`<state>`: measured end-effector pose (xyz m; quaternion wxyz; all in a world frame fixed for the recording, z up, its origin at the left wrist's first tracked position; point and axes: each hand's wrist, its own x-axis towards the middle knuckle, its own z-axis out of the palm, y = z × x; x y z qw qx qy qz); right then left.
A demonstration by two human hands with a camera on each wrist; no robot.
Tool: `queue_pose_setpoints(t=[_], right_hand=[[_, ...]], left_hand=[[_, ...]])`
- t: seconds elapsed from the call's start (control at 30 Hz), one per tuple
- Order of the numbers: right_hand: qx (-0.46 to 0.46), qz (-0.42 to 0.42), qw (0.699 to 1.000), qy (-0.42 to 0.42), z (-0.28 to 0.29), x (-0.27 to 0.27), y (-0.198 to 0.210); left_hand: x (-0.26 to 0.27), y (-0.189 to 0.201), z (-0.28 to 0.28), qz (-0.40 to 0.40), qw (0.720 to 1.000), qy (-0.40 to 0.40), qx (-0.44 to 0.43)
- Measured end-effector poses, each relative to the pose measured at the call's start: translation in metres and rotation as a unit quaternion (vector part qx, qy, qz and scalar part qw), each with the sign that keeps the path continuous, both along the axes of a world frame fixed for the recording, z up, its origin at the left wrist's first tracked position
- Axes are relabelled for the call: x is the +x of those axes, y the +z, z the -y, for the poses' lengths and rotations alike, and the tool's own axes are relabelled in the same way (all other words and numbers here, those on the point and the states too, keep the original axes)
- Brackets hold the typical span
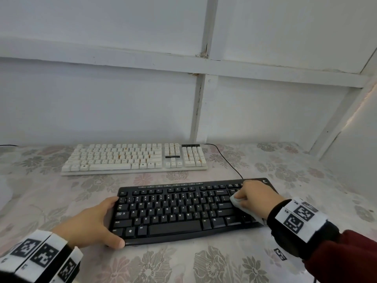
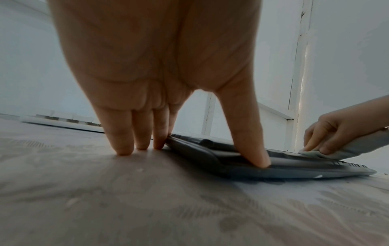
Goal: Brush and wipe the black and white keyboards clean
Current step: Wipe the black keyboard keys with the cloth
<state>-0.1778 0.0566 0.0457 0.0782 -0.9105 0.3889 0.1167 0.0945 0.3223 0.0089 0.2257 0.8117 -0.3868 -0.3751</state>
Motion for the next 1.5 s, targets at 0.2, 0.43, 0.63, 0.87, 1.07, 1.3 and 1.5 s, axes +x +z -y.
queue_pose_setpoints(t=[0.2, 0.43, 0.63, 0.87, 1.07, 1.3, 1.5], right_hand=[[-0.036, -0.026, 0.997, -0.065, 0.017, -0.021, 0.005], [-0.036, 0.023, 0.996, -0.084, 0.022, -0.038, 0.01], [-0.046, -0.037, 0.993, -0.106, 0.039, -0.049, 0.004], [-0.084, -0.057, 0.981, -0.163, 0.054, -0.055, 0.004], [-0.048, 0.04, 0.986, -0.155, 0.043, -0.059, 0.021], [-0.039, 0.011, 0.995, -0.088, 0.033, -0.04, 0.0], [-0.066, -0.022, 0.979, -0.191, 0.057, -0.065, 0.006]], left_hand=[[-0.002, 0.0, 0.0, -0.006, 1.0, 0.004, -0.005], [0.0, -0.001, 0.001, -0.002, 1.0, 0.001, 0.004], [0.001, 0.002, -0.002, -0.01, 1.0, -0.013, -0.003], [0.001, -0.002, 0.0, 0.005, 1.0, -0.011, 0.005], [0.003, -0.004, 0.0, 0.014, 1.0, -0.007, 0.004], [0.004, -0.004, 0.0, 0.006, 1.0, -0.007, 0.003], [0.0, -0.001, 0.002, 0.012, 1.0, -0.006, 0.013]])
